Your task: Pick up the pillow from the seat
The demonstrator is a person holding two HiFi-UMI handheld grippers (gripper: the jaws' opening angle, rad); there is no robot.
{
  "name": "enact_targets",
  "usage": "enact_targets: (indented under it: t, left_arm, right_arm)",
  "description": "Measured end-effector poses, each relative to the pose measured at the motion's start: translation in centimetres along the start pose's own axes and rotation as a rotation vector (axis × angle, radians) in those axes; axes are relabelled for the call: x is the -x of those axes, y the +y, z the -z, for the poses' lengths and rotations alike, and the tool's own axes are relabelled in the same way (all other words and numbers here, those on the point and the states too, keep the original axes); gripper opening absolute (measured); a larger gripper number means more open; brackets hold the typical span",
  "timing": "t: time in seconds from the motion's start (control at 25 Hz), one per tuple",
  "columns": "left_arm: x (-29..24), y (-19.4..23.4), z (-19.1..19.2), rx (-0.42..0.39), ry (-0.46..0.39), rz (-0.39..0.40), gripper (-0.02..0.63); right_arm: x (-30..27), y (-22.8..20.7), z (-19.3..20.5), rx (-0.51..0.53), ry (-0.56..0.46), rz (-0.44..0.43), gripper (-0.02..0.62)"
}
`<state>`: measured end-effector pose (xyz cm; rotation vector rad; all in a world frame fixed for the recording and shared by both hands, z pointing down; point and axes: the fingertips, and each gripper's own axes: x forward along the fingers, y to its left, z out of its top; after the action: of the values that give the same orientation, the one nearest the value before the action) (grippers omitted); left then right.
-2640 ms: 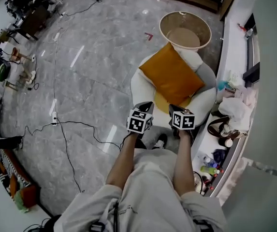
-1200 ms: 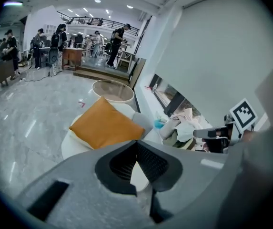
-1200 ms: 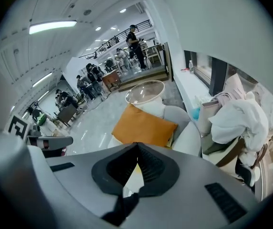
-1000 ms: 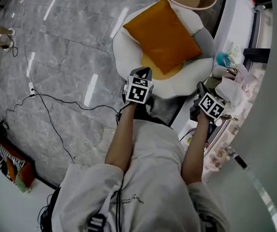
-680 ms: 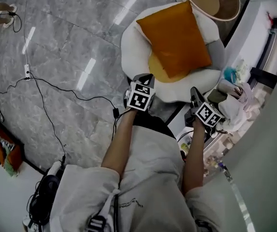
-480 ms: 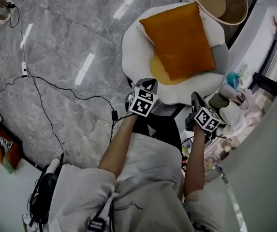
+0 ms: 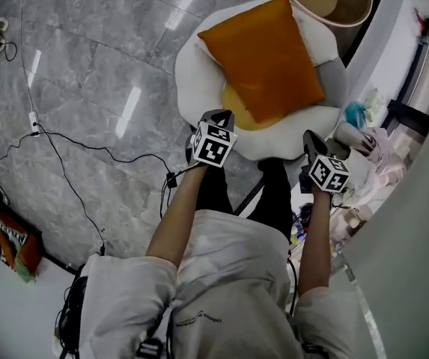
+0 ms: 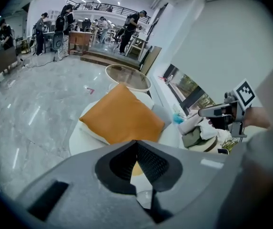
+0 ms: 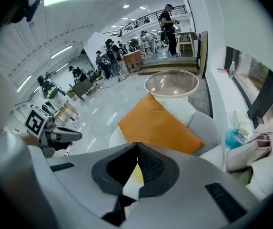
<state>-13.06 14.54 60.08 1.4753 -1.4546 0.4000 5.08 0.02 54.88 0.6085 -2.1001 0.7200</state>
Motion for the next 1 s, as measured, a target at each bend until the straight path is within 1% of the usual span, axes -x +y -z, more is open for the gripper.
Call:
enact_targets:
  t: [0.16,0.2,0.32,0.36,0.4,0.56,0.68,0.76,0.88,0.96,1.0]
  left_arm:
    - [-2.8,-1.1,-1.3,0.051,-0.012,-0.019,0.009]
    - [-3.6,-1.6,-1.6,0.057,-0.020,-0.023,0.009]
    - [-6.5,-3.6,-2.6,0.050,-0.039,-0.023,0.009]
    - [-7.9,-4.2,-2.7,0.040,-0.040,-0.025,0.009]
    - [-9.3,-4.7,-2.7,0.027,-0.036,-0.028,0.009]
    - [-15.7,-7.1,-2.4,-0.018,0.009,-0.022,0.009]
    - [-20.1,-8.3,-2.6,-0.061,0.041,-0.021,0.009]
    - [-22.8,-8.8,-3.0,-0.086,0.049,-0.021,0.009]
    - [-26.8,-9.6,-3.8,-0.129,0.061,-0.007,0.009]
    - [-29.0,-9.6,-4.2,-0.166,0.080,0.002,0.009]
    - [-29.9,-9.5,-4.3,-0.182,0.089,0.003,0.009]
  right_arm:
    - [-0.7,-4.4,0.3,0.041,0.021,-0.020,0.006]
    - [-1.2,-5.5,0.4,0.030,0.024,-0.038,0.007]
    - [-2.8,-8.7,-0.3,-0.068,-0.006,-0.119,0.008]
    - [-3.5,-9.8,-0.8,-0.075,-0.019,-0.141,0.008]
    - [-4.4,-10.9,-1.4,-0.059,-0.028,-0.154,0.008]
    - [-8.1,-16.1,-3.2,0.078,-0.022,-0.167,0.008]
    - [-10.6,-19.6,-3.7,0.127,-0.020,-0.171,0.008]
    - [-12.2,-21.6,-3.9,0.104,-0.031,-0.191,0.008]
    - [-14.3,-23.8,-4.9,0.005,-0.083,-0.230,0.009]
    - [-16.2,-24.4,-5.2,0.006,-0.092,-0.265,0.024]
    - [-17.4,-24.4,-5.2,0.030,-0.083,-0.284,0.055]
